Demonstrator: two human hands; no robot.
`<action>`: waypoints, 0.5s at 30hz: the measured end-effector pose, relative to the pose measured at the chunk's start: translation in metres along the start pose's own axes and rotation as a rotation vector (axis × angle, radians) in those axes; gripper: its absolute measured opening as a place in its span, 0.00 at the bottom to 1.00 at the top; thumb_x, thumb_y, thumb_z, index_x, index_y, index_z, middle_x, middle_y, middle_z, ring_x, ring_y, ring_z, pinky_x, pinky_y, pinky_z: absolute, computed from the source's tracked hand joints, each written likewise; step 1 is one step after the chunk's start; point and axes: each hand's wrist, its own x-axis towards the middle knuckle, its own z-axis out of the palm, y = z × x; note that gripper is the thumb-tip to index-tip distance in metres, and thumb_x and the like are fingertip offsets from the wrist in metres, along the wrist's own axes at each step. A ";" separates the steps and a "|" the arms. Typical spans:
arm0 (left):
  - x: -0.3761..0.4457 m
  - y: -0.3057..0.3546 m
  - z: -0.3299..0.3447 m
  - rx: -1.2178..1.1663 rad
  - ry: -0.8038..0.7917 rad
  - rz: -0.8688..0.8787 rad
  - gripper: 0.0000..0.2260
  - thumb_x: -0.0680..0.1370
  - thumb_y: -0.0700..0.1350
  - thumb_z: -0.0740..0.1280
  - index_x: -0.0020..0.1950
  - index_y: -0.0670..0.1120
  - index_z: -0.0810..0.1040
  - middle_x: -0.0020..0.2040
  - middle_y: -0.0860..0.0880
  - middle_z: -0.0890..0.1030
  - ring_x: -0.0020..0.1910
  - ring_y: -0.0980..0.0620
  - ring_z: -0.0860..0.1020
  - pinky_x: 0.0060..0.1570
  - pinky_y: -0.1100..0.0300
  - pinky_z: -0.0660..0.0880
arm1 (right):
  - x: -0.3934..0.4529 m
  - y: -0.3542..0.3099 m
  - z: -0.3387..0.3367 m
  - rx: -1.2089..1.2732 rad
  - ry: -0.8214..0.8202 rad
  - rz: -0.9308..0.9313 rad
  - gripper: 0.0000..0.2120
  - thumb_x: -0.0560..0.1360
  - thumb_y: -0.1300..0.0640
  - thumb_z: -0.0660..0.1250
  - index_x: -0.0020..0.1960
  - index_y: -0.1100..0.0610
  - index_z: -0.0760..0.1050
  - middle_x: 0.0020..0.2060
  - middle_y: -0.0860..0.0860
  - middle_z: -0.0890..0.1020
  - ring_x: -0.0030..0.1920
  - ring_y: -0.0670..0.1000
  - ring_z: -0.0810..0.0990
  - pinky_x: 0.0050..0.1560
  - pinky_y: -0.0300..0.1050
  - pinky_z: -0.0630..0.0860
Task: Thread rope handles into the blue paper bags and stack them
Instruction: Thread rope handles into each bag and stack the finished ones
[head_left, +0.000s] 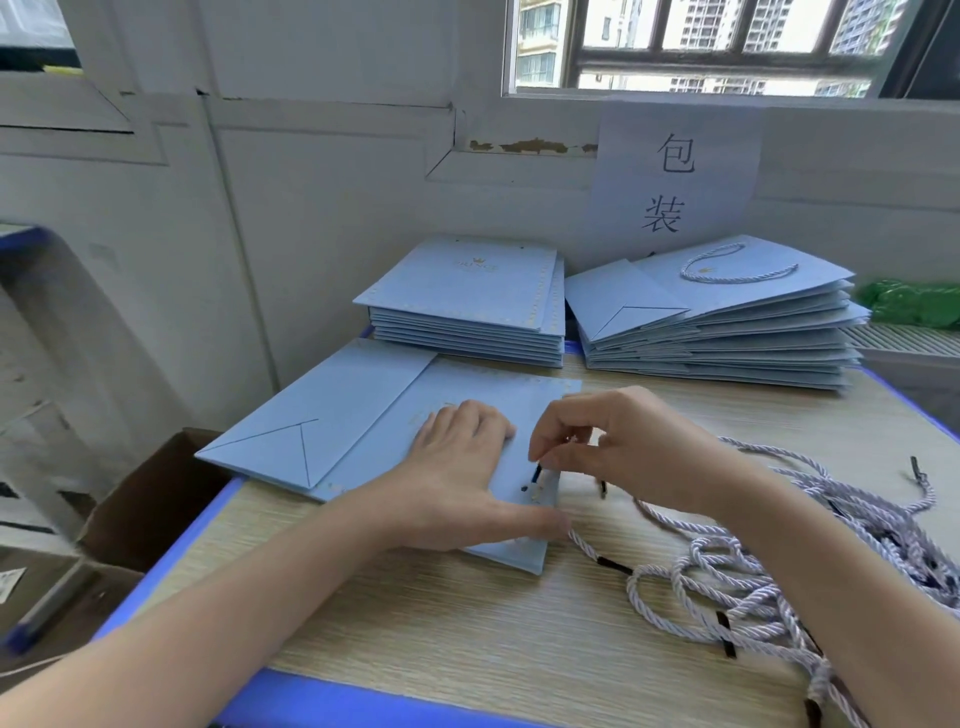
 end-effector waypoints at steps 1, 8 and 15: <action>0.000 0.000 0.000 0.001 0.003 0.000 0.45 0.59 0.74 0.58 0.71 0.52 0.59 0.66 0.55 0.59 0.68 0.56 0.55 0.66 0.61 0.53 | 0.000 -0.002 0.000 -0.029 -0.001 -0.023 0.05 0.74 0.61 0.69 0.45 0.52 0.81 0.40 0.45 0.80 0.38 0.39 0.74 0.40 0.28 0.67; 0.003 -0.005 0.002 -0.017 0.015 0.001 0.39 0.58 0.75 0.59 0.63 0.54 0.64 0.61 0.54 0.61 0.64 0.55 0.58 0.67 0.59 0.57 | 0.003 -0.010 0.013 -0.063 0.034 -0.061 0.05 0.74 0.61 0.68 0.47 0.55 0.82 0.38 0.41 0.76 0.36 0.32 0.73 0.40 0.26 0.66; 0.004 -0.006 0.001 -0.102 0.055 0.020 0.30 0.56 0.73 0.59 0.50 0.56 0.67 0.52 0.55 0.63 0.56 0.55 0.61 0.60 0.59 0.63 | 0.006 -0.013 0.021 -0.037 0.034 -0.052 0.07 0.72 0.64 0.69 0.47 0.56 0.82 0.33 0.39 0.76 0.36 0.34 0.73 0.39 0.27 0.67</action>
